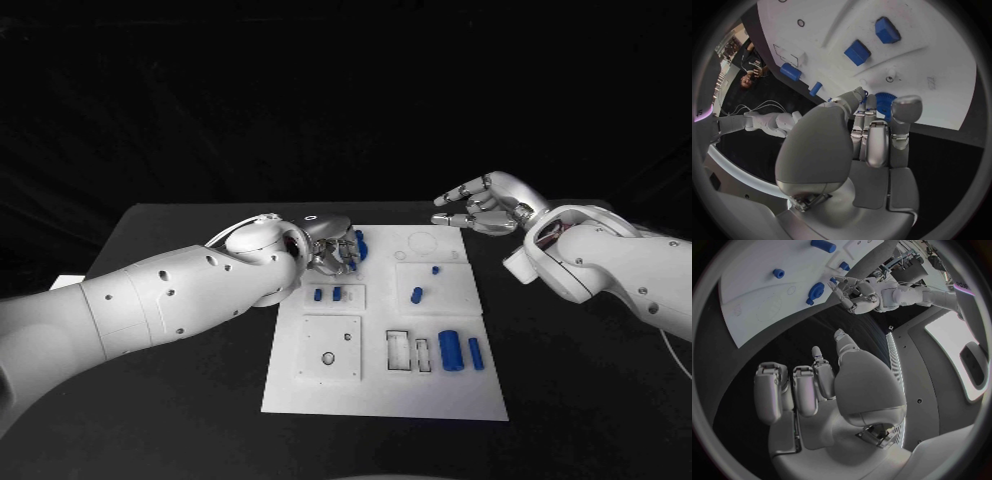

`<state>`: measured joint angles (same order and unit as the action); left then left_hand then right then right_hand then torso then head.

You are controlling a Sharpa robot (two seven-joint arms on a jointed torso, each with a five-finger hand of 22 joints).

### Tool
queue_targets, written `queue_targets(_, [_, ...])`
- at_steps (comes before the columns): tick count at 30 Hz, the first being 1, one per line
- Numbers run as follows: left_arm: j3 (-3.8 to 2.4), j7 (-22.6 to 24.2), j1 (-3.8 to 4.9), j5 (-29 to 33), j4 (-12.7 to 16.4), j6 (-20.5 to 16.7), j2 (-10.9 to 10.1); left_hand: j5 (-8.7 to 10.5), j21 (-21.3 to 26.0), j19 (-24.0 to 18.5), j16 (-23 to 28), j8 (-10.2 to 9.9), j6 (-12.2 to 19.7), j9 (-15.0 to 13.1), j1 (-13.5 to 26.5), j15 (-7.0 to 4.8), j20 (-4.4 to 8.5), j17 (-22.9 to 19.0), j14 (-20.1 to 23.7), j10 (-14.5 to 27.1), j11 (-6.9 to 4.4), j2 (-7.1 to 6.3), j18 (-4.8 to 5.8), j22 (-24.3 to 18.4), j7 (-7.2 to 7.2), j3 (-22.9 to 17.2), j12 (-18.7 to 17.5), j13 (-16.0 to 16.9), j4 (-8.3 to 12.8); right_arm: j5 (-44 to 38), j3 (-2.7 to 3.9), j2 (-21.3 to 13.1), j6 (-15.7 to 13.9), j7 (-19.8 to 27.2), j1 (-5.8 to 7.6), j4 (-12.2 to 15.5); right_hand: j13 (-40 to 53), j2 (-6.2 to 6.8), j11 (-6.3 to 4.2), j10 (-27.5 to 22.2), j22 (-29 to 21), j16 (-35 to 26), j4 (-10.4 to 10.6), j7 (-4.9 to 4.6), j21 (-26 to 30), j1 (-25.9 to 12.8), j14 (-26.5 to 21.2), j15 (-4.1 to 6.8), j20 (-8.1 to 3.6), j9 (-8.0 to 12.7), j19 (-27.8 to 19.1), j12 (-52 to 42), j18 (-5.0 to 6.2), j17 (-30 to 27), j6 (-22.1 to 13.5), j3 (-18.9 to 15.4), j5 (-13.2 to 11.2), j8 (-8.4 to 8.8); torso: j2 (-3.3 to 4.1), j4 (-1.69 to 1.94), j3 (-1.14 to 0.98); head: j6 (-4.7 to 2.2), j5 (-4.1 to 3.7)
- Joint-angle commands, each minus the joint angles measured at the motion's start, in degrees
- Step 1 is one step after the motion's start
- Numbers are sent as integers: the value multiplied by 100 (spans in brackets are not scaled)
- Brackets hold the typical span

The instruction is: Assemble the parts on the task board

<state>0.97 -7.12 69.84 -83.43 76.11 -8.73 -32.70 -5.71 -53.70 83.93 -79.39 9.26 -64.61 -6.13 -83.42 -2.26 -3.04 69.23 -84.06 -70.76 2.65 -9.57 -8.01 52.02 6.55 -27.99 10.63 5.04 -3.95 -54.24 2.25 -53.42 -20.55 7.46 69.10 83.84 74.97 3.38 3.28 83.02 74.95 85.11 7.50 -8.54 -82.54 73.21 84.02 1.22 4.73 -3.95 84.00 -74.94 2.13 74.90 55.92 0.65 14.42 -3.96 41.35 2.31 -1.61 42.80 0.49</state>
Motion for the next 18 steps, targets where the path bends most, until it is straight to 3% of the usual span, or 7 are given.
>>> queue_targets(1, [-20,66,1,245,147,-201,-109,15,-49,193,-25,-33,-39,3,62,-5,14,0,-247,-35,-7,-11,84,20,5,-9,-23,-4,8,-23,0,-1,57,44,-4,5,574,-56,1,-29,35,-27,0,22,34,-13,394,-11,7,-9,-35,8,100,584,12,-17,22,-1,-5,7,-2,0,11])
queue_targets(8, [-41,-25,-2,315,300,-73,-367,14,-67,192,-34,-41,-50,5,92,-6,14,10,-248,-52,-9,-26,87,41,1,-9,-41,-3,18,-20,0,-12,56,46,-5,7,574,-56,1,-29,35,-27,0,22,34,-13,394,-11,7,-9,-35,8,100,584,12,-17,22,-1,3,8,6,-2,13])
queue_targets(18, [-41,-160,-9,394,179,52,-409,23,-86,185,-37,-78,-47,16,214,-3,10,-5,-243,-64,-6,-55,89,70,-3,14,-103,-7,-1,-19,0,-9,56,47,-7,7,574,-56,1,-29,35,-27,0,22,34,-13,394,-11,7,-9,-35,8,100,584,12,-17,22,-1,14,-7,2,-2,41])
